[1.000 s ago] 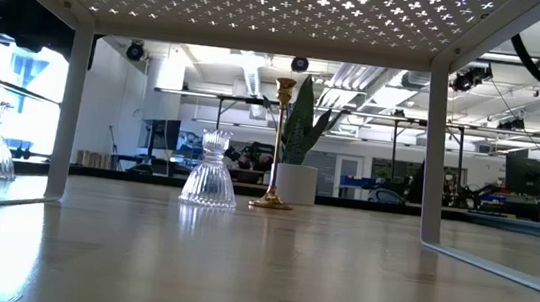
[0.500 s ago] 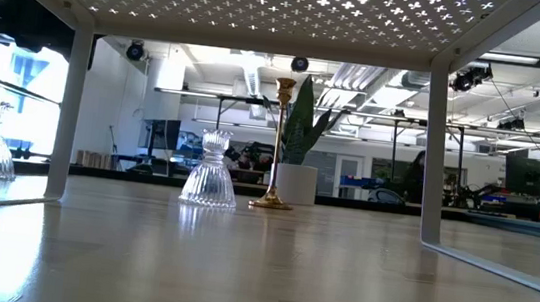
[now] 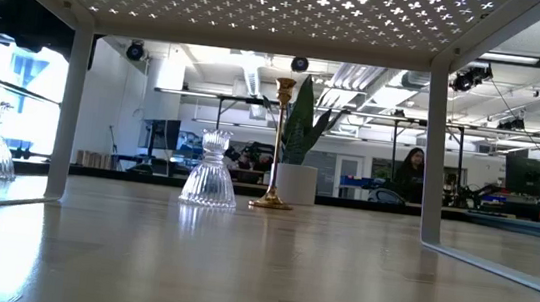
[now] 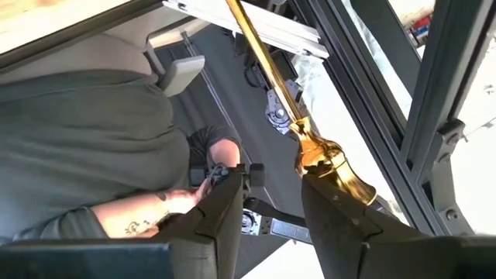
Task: Pick & Place candle stick holders
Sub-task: Put the bottom right gold candle holder on the shelf
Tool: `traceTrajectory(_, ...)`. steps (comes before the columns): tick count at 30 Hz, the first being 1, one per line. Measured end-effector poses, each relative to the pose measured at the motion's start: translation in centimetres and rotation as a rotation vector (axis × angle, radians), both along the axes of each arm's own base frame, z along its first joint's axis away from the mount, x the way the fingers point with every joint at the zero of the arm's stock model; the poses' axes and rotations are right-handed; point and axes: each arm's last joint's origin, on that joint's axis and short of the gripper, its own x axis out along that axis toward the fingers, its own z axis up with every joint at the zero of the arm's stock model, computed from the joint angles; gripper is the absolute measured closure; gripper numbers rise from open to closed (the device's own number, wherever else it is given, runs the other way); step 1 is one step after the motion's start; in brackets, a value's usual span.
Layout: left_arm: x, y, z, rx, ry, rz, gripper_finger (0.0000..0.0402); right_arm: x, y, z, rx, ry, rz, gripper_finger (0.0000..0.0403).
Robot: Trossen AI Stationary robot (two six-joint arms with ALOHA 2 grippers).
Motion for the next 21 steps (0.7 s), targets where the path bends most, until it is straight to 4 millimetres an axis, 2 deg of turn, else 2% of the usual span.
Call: traceTrajectory(21,0.00,0.00,-0.01,0.000,0.000,0.000,0.0400,0.18,-0.52,-0.10,0.005,-0.048,-0.008,0.0277)
